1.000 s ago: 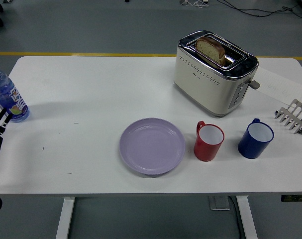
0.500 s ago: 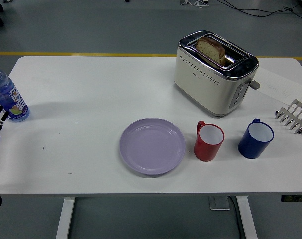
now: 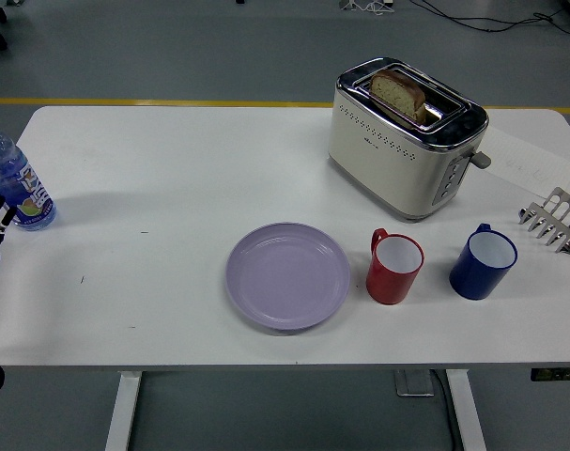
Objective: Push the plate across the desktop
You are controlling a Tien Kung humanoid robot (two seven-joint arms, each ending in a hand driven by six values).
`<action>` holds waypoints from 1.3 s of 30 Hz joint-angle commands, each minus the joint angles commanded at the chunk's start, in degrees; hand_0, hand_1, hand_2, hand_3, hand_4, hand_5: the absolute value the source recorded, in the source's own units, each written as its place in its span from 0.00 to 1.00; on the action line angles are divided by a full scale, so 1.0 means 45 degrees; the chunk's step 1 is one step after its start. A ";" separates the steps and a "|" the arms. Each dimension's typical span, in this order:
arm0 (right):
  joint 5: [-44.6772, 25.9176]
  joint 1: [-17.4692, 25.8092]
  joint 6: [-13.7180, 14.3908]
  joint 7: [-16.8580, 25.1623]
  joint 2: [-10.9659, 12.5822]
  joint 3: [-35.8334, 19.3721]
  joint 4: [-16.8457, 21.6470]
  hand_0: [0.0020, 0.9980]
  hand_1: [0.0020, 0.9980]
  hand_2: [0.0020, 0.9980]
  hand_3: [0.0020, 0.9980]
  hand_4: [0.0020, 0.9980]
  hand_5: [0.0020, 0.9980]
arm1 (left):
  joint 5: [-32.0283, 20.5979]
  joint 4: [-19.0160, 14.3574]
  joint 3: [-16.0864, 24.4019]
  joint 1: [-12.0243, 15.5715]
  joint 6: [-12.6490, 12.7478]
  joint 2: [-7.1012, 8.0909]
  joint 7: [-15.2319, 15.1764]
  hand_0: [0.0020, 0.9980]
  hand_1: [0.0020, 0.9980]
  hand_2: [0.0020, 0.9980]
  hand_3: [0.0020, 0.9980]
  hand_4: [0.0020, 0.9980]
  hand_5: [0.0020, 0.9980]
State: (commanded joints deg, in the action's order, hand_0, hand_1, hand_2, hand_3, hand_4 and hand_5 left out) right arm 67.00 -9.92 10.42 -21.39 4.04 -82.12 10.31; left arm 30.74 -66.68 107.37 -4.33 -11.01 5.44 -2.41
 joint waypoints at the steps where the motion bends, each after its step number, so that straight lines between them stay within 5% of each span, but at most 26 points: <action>1: 0.0020 -0.0003 -0.0007 -0.0006 0.0001 -0.0014 0.0000 0.52 0.49 0.60 0.54 0.22 0.24 | 0.0000 0.0003 0.0004 0.0002 -0.0001 -0.0002 0.0001 0.64 0.70 0.69 0.68 0.52 1.00; 39: -0.0018 0.0051 -0.0044 -0.0007 -0.0021 -0.0019 0.0000 0.52 0.49 0.60 0.54 0.22 0.24 | -0.0082 0.0288 -0.0057 -0.0073 -0.0053 -0.0053 -0.0084 0.65 0.70 0.69 0.69 0.52 1.00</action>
State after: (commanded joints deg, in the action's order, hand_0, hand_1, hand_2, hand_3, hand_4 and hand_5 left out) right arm 66.92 -9.69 10.22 -21.42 3.94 -82.21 10.31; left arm 30.38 -65.38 107.12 -4.66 -11.25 5.20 -2.79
